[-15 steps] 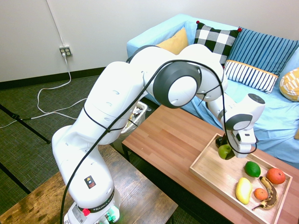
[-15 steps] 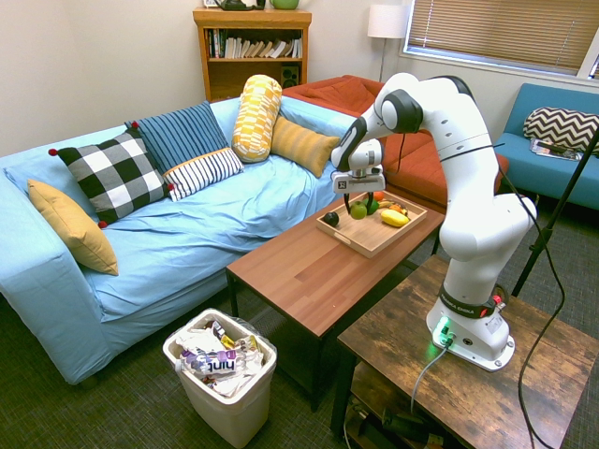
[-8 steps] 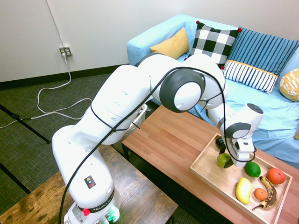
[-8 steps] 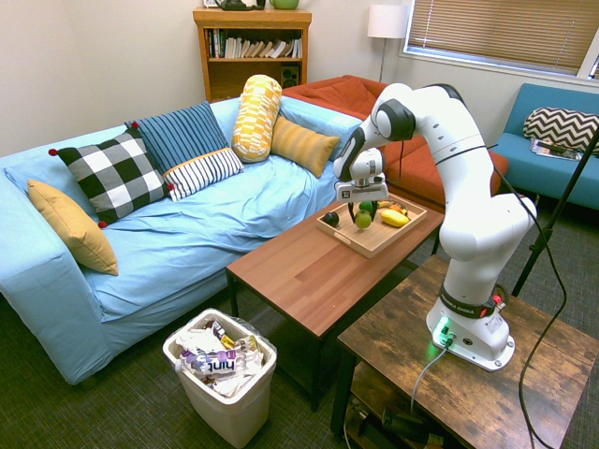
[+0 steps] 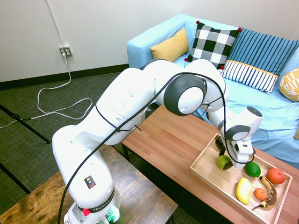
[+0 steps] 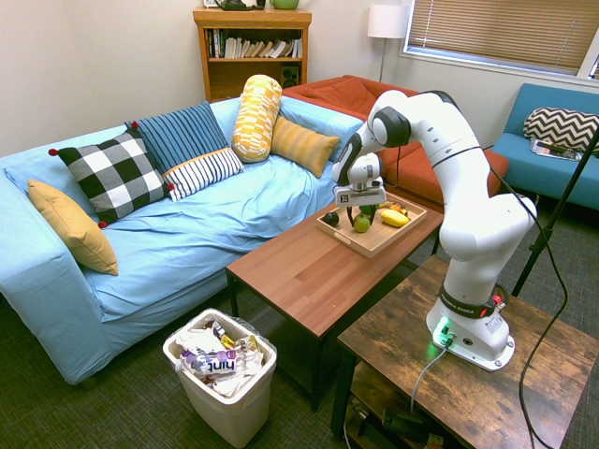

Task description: Put the apple in the tray

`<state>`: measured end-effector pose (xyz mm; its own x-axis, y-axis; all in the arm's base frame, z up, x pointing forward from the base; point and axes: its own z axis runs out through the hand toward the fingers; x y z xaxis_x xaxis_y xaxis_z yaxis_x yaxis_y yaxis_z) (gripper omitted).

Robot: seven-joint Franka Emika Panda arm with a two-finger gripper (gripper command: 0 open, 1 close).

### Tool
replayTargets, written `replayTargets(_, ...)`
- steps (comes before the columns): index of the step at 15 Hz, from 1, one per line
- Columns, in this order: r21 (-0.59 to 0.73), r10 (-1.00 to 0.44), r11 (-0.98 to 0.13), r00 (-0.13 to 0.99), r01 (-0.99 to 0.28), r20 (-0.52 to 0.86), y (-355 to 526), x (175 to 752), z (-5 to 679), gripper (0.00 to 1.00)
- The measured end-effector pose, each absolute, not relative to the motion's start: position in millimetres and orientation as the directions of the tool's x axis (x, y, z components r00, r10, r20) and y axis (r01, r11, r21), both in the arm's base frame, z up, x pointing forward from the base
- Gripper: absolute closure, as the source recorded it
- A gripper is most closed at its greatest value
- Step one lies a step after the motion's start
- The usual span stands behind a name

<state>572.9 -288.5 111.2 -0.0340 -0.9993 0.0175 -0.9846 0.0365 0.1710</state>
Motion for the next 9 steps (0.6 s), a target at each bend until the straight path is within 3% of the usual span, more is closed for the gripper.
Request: replayTargets(9,0.152,-0.999,0.03,-0.027,-0.988,0.021,-288,584,126,0.0)
